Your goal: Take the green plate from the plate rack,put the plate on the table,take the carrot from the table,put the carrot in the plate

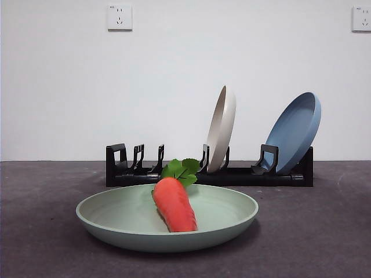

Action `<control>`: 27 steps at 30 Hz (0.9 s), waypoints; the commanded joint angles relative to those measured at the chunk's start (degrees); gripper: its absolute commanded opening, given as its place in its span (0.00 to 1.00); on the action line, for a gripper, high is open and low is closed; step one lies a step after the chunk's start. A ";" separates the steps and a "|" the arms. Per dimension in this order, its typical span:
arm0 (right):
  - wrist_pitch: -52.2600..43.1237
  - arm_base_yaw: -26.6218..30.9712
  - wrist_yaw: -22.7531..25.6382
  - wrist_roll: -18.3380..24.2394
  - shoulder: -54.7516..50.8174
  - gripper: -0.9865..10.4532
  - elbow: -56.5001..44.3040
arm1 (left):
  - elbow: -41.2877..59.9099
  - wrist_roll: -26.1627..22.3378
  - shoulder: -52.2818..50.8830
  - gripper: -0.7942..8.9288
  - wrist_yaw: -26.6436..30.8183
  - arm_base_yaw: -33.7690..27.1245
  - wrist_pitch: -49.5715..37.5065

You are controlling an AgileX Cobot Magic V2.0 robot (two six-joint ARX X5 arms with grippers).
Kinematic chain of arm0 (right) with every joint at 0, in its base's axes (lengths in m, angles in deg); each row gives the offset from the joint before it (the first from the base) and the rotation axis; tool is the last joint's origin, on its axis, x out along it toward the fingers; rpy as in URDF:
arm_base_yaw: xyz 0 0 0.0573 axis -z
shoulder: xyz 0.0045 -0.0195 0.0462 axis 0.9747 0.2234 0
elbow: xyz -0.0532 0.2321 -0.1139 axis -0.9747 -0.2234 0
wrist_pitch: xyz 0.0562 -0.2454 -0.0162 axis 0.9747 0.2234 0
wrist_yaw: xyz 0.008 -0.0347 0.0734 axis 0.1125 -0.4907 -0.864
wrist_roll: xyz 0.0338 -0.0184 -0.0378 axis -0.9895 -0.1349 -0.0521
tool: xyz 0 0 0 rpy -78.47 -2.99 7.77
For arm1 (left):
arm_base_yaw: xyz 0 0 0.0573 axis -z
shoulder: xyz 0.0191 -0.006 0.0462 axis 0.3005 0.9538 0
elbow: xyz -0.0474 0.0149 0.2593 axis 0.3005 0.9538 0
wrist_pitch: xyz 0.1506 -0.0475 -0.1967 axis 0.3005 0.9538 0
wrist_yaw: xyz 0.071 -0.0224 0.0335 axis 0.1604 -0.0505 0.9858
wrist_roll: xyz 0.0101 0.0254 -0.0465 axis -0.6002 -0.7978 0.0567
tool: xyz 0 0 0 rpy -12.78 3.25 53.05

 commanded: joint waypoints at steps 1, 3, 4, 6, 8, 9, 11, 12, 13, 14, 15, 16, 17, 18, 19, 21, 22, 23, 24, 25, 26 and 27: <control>-0.20 -0.13 0.15 0.48 -0.15 0.09 0.07 | 0.11 0.07 -0.22 0.08 0.42 -0.13 -0.37; -0.20 -0.13 0.15 0.48 -0.15 0.09 0.07 | 0.11 -0.92 -0.22 0.08 2.45 -0.26 -2.21; -0.20 -0.13 0.15 0.48 -0.15 0.09 0.07 | 0.11 -1.29 -0.24 0.08 3.69 -0.50 -3.52; -0.20 -0.13 0.15 0.48 -0.15 0.09 0.07 | 0.11 -3.08 -0.79 0.08 6.91 -2.38 -7.37; -0.20 -0.13 0.15 0.48 -0.15 0.09 0.07 | 0.39 -6.43 -1.49 0.08 10.51 -6.71 -13.75; -0.20 -0.13 0.15 0.48 -0.15 0.09 0.07 | 0.79 -8.37 -1.99 0.08 10.86 -10.01 -17.77; -0.20 -0.13 0.15 0.48 -0.15 0.09 0.07 | 2.47 -11.85 -3.21 0.08 8.41 -17.18 -26.25; -0.17 -0.13 0.15 0.48 -0.15 0.09 0.07 | 3.93 -13.66 -4.15 0.08 5.46 -21.49 -30.80; -0.20 -0.13 0.15 0.48 -0.15 0.09 0.07 | 5.90 -15.13 -5.42 0.08 1.51 -26.01 -35.52; -0.17 -0.13 0.15 0.48 -0.15 0.09 0.07 | 7.98 -16.22 -6.75 0.08 -2.36 -29.88 -39.50; -0.17 -0.13 0.17 0.48 -0.15 0.09 0.07 | 10.84 -17.05 -8.55 0.08 -6.86 -34.38 -44.04; -0.20 -0.13 0.15 0.48 -0.15 0.09 0.07 | 14.14 -17.42 -10.49 0.08 -10.78 -38.69 -48.74; -0.20 -0.13 0.15 0.48 -0.15 0.09 0.07 | 17.20 -17.53 -12.31 0.08 -13.42 -42.21 -52.54; -0.20 -0.13 0.15 0.48 -0.15 0.09 0.07 | 20.96 -17.53 -14.51 0.08 -15.43 -45.97 -56.63; -0.20 -0.13 0.15 0.48 -0.15 0.09 0.07 | 24.87 -17.53 -16.87 0.08 -16.48 -49.29 -60.19; -0.20 -0.13 0.15 0.48 -0.15 0.09 0.07 | 32.09 -17.49 -21.29 0.08 -16.26 -54.38 -64.94; -0.20 -0.13 0.15 0.48 -0.15 0.09 0.07 | 35.76 -17.46 -23.56 0.08 -16.28 -56.61 -66.47; -0.20 -0.13 0.15 0.48 -0.15 0.09 0.07 | 38.75 -17.33 -25.53 0.08 -16.28 -58.29 -67.14; -0.20 -0.13 0.15 0.48 -0.15 0.09 0.07 | 42.14 -17.18 -27.74 0.08 -16.26 -60.00 -67.69; -0.17 -0.13 0.15 0.48 -0.15 0.09 0.07 | 45.40 -16.83 -29.83 0.08 -16.22 -61.51 -67.78; -0.17 -0.13 0.15 0.48 -0.15 0.09 0.07 | 48.09 -16.57 -31.52 0.08 -16.15 -62.64 -67.76; -0.17 -0.13 0.15 0.48 -0.15 0.09 0.07 | 51.10 -16.17 -33.46 0.08 -16.15 -63.84 -67.63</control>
